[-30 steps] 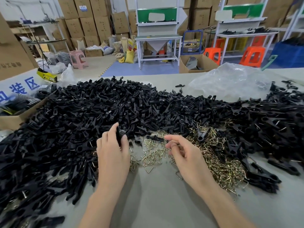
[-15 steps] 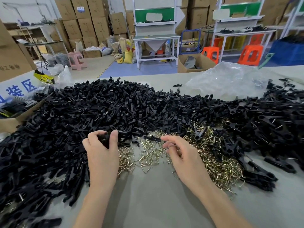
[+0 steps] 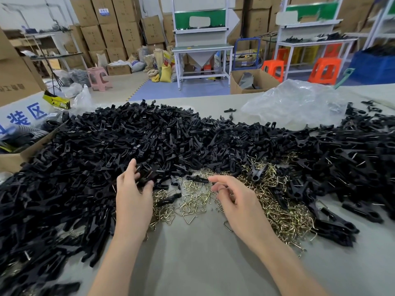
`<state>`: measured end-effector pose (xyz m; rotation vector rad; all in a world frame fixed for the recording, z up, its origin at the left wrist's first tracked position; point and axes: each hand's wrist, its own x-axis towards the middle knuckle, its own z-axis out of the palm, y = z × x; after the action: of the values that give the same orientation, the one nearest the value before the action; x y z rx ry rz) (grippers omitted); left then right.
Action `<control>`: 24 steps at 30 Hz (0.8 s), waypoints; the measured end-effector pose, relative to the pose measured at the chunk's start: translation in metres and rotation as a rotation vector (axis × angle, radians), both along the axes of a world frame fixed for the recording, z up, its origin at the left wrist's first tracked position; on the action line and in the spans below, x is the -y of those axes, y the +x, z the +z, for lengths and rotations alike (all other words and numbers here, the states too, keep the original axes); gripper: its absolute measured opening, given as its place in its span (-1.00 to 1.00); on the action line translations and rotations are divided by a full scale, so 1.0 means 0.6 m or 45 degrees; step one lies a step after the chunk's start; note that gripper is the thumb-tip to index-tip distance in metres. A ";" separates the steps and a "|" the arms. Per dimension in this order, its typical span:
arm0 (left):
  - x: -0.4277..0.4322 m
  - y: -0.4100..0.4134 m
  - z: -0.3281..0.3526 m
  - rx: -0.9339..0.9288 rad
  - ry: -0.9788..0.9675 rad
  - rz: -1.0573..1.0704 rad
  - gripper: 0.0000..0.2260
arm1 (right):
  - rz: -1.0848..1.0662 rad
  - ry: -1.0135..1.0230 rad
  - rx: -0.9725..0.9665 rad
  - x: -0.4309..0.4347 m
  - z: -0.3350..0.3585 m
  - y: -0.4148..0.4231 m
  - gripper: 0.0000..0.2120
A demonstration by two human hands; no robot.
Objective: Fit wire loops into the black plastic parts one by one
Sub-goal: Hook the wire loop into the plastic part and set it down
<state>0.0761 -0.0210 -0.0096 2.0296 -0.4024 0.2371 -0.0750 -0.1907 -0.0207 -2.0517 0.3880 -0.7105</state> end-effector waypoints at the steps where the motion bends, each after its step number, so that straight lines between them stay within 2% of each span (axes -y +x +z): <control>1: 0.000 -0.001 -0.001 0.007 0.045 -0.011 -0.42 | 0.000 -0.003 -0.002 0.000 0.000 0.000 -0.65; 7: -0.002 -0.014 -0.009 0.182 0.279 -0.036 -0.51 | -0.003 -0.026 -0.011 -0.001 0.000 -0.001 -0.65; 14: -0.011 -0.011 -0.006 0.157 0.454 -0.107 -0.50 | 0.009 -0.025 -0.018 0.001 -0.001 -0.002 -0.65; 18: -0.011 -0.012 -0.001 0.258 0.335 -0.065 -0.58 | 0.013 -0.022 -0.031 0.001 -0.001 -0.002 -0.65; 22: -0.007 -0.012 0.010 0.236 0.062 0.007 -0.54 | 0.025 -0.018 -0.026 0.000 0.001 -0.002 -0.65; 24: -0.003 -0.020 0.013 0.283 0.130 -0.102 -0.55 | 0.029 -0.014 -0.033 0.001 0.001 -0.002 -0.65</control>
<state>0.0642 -0.0191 -0.0018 2.0889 -0.6448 0.4015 -0.0762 -0.1910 -0.0200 -2.0742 0.3761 -0.6744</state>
